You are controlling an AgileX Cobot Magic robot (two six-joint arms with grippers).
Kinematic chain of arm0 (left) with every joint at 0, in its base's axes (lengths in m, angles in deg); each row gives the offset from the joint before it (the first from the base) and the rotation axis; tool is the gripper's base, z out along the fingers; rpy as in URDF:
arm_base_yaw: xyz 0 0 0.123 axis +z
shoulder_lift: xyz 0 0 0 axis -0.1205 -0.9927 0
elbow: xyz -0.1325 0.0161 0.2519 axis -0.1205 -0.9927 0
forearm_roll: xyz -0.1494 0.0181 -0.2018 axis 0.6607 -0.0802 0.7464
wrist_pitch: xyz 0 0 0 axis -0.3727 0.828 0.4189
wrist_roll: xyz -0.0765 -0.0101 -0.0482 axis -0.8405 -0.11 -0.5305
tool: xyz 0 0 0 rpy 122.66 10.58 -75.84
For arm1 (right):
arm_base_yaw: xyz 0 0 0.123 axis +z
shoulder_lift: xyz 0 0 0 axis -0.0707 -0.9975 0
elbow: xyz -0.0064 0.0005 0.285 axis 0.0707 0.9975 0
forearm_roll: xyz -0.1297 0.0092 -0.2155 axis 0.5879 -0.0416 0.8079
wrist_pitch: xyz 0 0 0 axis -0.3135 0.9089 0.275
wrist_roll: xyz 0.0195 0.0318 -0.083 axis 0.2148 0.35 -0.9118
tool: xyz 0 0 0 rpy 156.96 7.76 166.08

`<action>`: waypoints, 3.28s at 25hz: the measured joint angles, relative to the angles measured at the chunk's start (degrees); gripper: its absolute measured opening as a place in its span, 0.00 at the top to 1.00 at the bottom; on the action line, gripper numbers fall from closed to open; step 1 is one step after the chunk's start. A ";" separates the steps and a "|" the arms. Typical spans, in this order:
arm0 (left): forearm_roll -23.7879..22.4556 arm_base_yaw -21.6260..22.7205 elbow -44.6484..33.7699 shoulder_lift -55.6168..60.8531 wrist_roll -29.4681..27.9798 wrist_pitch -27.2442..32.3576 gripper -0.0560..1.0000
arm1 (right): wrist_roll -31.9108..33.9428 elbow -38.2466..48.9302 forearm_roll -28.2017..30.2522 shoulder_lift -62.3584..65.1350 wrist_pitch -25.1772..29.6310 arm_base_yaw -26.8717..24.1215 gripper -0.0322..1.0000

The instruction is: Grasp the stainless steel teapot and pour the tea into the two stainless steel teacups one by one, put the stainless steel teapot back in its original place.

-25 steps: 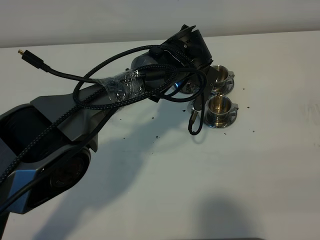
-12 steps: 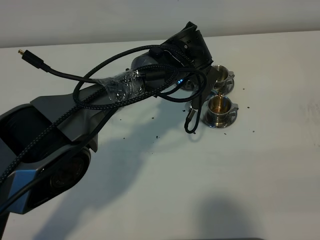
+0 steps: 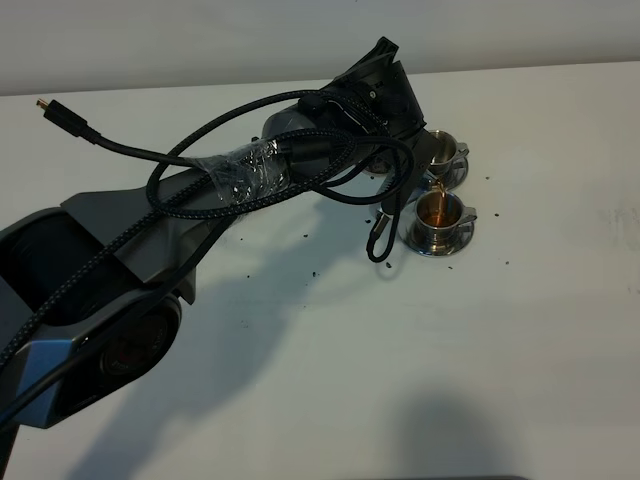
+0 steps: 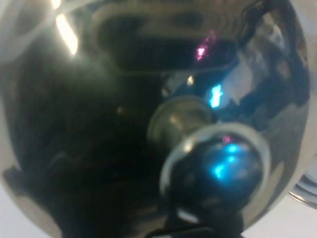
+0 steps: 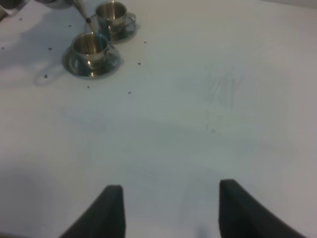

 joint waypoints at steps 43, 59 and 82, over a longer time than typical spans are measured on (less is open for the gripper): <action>-1.02 0.00 0.00 0.00 5.73 -1.60 0.74 | 0.00 0.00 0.00 0.00 0.00 0.00 0.56; -0.05 0.00 0.00 0.00 7.56 -2.87 0.74 | 0.00 0.00 0.00 0.00 0.00 0.00 0.56; 14.46 1.32 0.00 0.00 -5.37 6.03 0.74 | 0.02 0.00 0.00 0.00 0.00 0.00 0.56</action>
